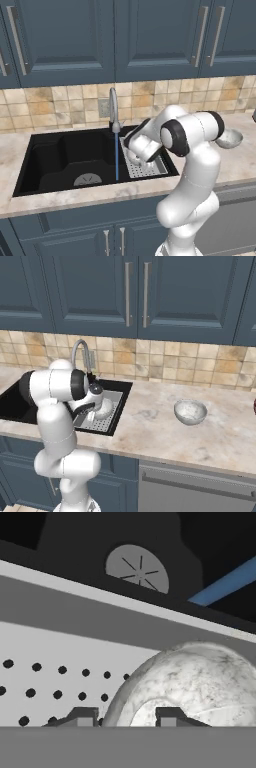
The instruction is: Rinse each bowl for a few seconds and place them down in the sink or on the counter.
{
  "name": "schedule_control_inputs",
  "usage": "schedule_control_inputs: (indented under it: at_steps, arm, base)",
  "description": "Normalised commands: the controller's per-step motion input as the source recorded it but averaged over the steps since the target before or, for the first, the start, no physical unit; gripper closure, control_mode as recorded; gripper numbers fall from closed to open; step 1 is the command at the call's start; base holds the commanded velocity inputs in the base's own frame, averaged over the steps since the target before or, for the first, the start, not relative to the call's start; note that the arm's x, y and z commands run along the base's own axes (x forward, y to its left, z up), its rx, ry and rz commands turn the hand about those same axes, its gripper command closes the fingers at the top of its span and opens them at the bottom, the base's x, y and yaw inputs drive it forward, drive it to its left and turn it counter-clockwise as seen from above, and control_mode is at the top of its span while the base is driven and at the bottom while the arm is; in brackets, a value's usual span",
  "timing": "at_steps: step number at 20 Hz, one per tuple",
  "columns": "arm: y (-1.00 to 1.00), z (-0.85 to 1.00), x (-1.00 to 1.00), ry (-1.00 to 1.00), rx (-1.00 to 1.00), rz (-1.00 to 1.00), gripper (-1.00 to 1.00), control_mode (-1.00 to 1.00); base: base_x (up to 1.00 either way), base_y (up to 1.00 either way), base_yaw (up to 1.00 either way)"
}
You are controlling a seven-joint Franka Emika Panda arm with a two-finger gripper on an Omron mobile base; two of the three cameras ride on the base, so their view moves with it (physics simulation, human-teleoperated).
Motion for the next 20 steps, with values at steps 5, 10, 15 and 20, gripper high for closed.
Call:
schedule_control_inputs:
  at_steps: [5,10,15,20]
  arm:
    - [-0.01,-0.03,0.02,-0.10,-0.02,0.00,-1.00,-1.00]
    - [-0.01,0.13,0.00,-0.11,-0.03,0.00,-1.00,-1.00]
    - [0.01,0.32,0.00,-0.10,-0.03,0.00,-1.00,-1.00]
    - [0.02,0.48,-0.06,-0.09,-0.05,-0.02,-1.00,-1.00]
  base:
    - [0.00,0.00,0.00]
    - [0.00,0.00,0.00]
    - [0.00,0.00,0.00]
    - [0.00,0.00,0.00]
